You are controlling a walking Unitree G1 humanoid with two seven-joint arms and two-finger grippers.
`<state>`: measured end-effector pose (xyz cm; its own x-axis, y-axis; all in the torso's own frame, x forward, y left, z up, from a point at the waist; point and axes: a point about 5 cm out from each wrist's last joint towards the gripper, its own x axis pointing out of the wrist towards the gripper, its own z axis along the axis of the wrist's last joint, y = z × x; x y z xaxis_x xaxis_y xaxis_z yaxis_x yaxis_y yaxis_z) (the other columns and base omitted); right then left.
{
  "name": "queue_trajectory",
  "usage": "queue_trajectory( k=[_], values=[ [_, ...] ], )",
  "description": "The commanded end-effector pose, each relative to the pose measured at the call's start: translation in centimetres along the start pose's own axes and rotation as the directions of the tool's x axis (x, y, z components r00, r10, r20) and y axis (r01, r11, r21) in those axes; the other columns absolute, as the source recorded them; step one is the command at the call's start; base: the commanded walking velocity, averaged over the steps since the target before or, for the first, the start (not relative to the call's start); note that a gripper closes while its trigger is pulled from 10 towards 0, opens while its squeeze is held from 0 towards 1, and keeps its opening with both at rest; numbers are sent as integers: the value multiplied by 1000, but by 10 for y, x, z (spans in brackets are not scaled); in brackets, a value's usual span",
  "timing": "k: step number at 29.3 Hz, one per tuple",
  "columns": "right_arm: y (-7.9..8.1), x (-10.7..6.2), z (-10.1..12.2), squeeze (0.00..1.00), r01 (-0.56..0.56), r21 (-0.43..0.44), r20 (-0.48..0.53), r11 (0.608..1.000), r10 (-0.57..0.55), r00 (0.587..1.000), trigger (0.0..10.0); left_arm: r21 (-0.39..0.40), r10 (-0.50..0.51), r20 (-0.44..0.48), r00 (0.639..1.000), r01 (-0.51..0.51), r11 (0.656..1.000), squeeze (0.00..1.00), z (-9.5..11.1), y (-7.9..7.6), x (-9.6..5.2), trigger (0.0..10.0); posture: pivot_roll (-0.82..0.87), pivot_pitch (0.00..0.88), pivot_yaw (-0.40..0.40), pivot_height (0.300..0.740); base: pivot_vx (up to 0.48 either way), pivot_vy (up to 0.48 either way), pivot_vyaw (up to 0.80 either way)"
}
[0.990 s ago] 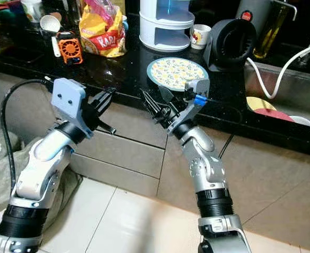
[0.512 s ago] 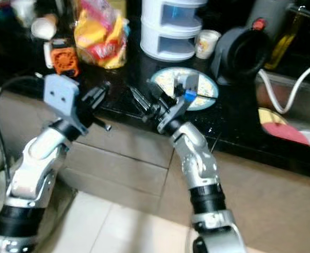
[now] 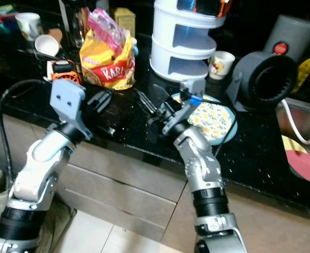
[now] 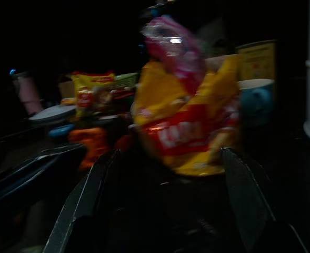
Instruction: Kitchen organization
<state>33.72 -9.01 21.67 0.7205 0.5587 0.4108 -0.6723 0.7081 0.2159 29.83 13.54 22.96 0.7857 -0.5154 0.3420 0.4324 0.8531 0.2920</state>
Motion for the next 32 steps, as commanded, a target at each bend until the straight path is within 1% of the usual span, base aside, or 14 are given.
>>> queue_trajectory(
  k=[1,6,10,14,17,18,19,20,21,22,24,25,30,32],
  values=[
    [-6,-3,4,0,9,-26,3,1000,-9,1000,10000,-10,-27,5,1000,27,1000,0,2,-6,1,10000,179,0,-85,740,0,0,0],
    [-19,-7,24,0,-10,-76,25,997,12,1000,10000,-20,-93,8,996,93,995,0,5,-11,-2,10000,181,0,-86,740,0,-333,0],
    [-31,-13,38,0,5,-130,34,991,0,999,10000,-31,-80,17,997,81,996,0,6,-11,-2,10000,182,0,-90,740,0,-445,0],
    [-38,-23,50,0,-33,-205,0,978,33,999,10000,-74,-110,34,993,112,991,0,7,-17,-2,10000,179,2,-92,740,0,-152,0],
    [-34,-39,61,0,-182,-288,-90,940,163,983,10000,-83,-144,51,988,147,986,0,10,-22,-3,10000,175,4,-93,740,0,0,0],
    [-30,-47,63,0,-282,-332,-184,900,231,955,10000,-89,-172,59,983,177,980,0,12,-24,-5,10000,174,8,-96,740,0,0,0],
    [-30,-47,63,0,-282,-332,-184,900,231,955,10000,-89,-172,59,983,177,980,0,12,-24,-5,10000,174,8,-96,740,0,0,0],
    [-25,-53,64,0,-364,-353,-271,862,278,922,10000,-91,-204,61,977,209,974,0,14,-27,-7,10000,173,9,-97,740,0,0,0],
    [-24,-56,64,0,-392,-358,-303,847,292,907,10000,-92,-218,61,974,223,970,0,14,-28,-8,10000,173,9,-97,740,0,0,0],
    [-24,-56,64,0,-392,-358,-303,847,292,907,10000,-92,-218,61,974,223,970,0,14,-28,-8,10000,173,9,-97,740,0,0,0],
    [-25,-64,63,0,-468,-397,-451,789,276,849,10000,-87,-246,51,968,250,964,0,15,-26,-14,10000,174,12,-102,740,0,0,0],
    [-26,-66,64,0,-475,-413,-480,777,258,839,10000,-84,-247,48,968,250,965,0,15,-25,-16,10000,174,12,-102,740,0,0,0],
    [-24,-61,58,0,-490,-468,-536,736,205,819,10000,-82,-261,34,965,263,961,0,18,-16,-27,10000,173,12,-107,740,0,0,0],
    [-23,-58,54,0,-483,-480,-538,732,189,821,10000,-86,-265,27,964,266,960,0,18,-13,-30,10000,171,12,-105,740,0,0,0]
  ],
)
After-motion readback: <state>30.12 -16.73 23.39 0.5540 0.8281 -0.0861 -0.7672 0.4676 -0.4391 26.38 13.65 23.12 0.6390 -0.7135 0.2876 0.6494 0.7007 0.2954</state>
